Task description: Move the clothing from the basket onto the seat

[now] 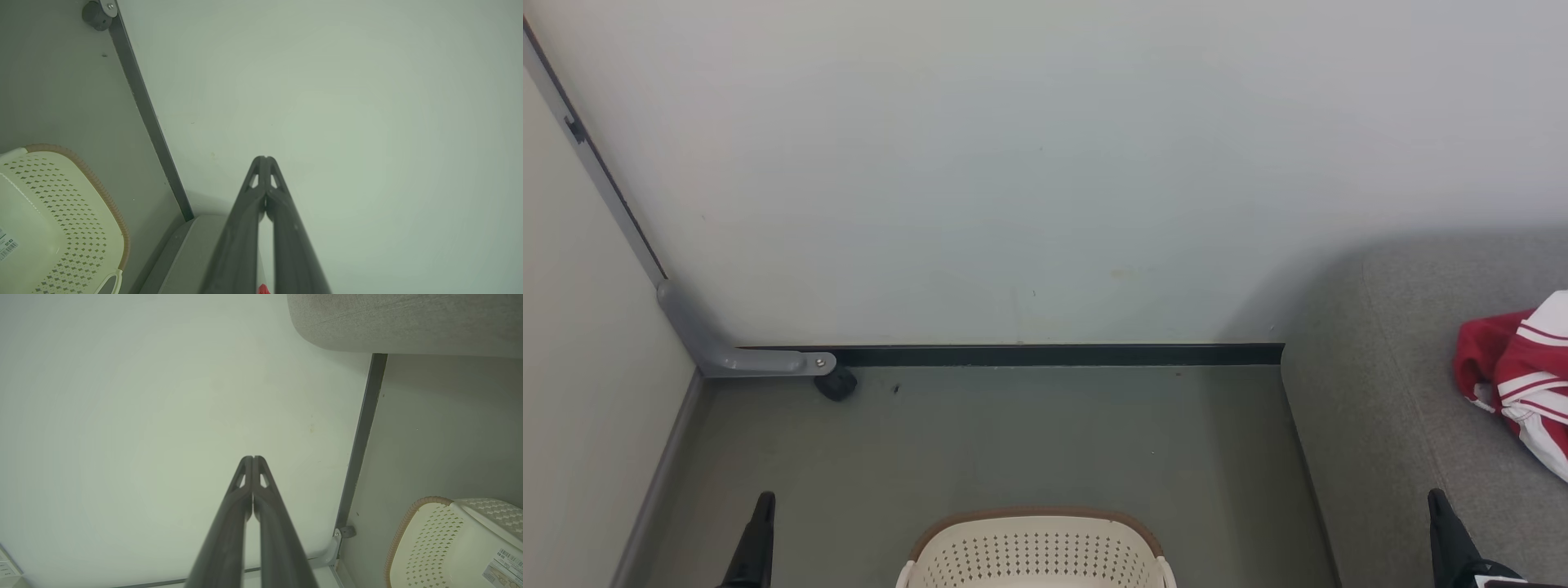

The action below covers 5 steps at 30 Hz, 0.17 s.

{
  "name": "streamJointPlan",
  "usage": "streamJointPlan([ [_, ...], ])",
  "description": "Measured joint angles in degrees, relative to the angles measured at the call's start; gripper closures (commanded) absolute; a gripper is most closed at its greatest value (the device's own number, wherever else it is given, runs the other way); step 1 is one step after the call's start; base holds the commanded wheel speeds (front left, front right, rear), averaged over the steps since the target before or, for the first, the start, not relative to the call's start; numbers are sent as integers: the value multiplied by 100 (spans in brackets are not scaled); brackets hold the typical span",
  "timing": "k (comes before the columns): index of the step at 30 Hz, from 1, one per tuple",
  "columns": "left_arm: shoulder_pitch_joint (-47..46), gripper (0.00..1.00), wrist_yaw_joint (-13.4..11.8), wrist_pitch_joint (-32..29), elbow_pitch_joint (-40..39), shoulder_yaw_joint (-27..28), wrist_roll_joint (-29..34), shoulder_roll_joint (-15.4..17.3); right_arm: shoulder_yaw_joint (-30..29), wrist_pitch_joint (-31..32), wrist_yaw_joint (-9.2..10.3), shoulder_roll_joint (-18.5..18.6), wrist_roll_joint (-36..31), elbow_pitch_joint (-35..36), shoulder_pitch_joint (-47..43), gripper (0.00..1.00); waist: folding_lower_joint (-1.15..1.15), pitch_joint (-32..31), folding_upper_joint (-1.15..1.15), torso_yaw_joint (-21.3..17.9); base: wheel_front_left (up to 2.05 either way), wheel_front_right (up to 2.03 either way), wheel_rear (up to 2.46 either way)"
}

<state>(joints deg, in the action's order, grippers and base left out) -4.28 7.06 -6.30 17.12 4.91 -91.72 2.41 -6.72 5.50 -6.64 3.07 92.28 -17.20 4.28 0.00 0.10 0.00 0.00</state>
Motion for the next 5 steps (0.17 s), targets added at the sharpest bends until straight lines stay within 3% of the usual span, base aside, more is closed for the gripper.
streamJointPlan([
  [5, 0, 100, 0, 0, 0, 0, 0, -1, -1, 1, 0, -1, 0, 0, 1, 100, 0, 0, 0, 0, 0, 0, 0],
])
